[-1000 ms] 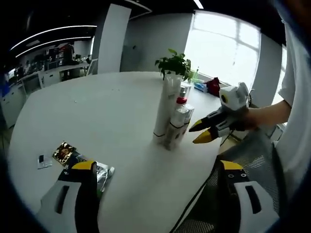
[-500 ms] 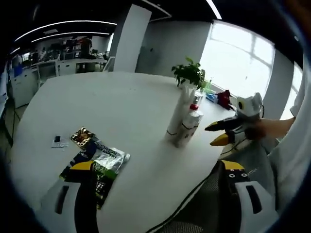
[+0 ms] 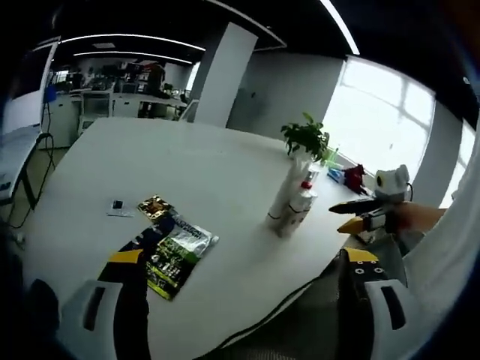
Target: Arrange the skincare products in the storage area until every visible bottle or jar stands upright without overlapping.
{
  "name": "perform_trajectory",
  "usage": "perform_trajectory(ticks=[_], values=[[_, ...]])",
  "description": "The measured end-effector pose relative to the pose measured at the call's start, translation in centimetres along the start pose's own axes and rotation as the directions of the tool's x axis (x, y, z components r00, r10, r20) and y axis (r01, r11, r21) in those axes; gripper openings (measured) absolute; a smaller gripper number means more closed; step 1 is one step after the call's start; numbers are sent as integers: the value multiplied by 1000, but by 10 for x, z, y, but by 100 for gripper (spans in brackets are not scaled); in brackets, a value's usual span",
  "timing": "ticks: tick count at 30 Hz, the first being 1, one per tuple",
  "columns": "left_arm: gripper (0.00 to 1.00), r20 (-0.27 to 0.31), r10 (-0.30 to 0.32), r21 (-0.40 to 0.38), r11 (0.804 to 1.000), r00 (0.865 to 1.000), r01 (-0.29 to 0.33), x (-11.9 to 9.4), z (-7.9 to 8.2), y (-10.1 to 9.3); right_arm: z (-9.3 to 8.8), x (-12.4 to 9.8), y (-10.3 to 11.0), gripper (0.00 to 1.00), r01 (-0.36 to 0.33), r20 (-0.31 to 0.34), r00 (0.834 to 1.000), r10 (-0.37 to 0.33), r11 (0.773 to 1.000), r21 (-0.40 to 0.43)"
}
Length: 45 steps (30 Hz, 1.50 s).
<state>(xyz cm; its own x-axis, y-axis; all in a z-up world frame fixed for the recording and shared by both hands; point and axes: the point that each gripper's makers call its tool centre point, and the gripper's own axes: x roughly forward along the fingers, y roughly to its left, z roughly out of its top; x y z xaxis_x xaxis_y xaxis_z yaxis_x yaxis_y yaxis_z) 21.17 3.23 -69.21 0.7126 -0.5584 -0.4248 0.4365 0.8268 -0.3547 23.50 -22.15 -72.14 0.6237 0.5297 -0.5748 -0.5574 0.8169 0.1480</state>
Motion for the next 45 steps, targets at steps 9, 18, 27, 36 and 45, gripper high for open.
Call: perform_trajectory(ticks=[9,18,27,36,45], values=[[99,5,44,8,999,999,-44,-4,-3,7,-1,-8,16,87,-26,43,999,26,1000,-8],[99,83,26,54,998,996,-30,-4,9,6,-1,-5,15,82,-38,73,997,38,999,-3],[94,74,59,44,997,995,-63,0,7,10,-9,1,19,89,-54,24,998,55,998,-22],[60,95,117,46,991,989,-122,0,11,21,-13,0,23,88,-72,-4,997,72,997,9],[77,-56,143,152,979,988,-133,27,-5,36,-14,-1,21,87,-71,-3,997,71,997,27]])
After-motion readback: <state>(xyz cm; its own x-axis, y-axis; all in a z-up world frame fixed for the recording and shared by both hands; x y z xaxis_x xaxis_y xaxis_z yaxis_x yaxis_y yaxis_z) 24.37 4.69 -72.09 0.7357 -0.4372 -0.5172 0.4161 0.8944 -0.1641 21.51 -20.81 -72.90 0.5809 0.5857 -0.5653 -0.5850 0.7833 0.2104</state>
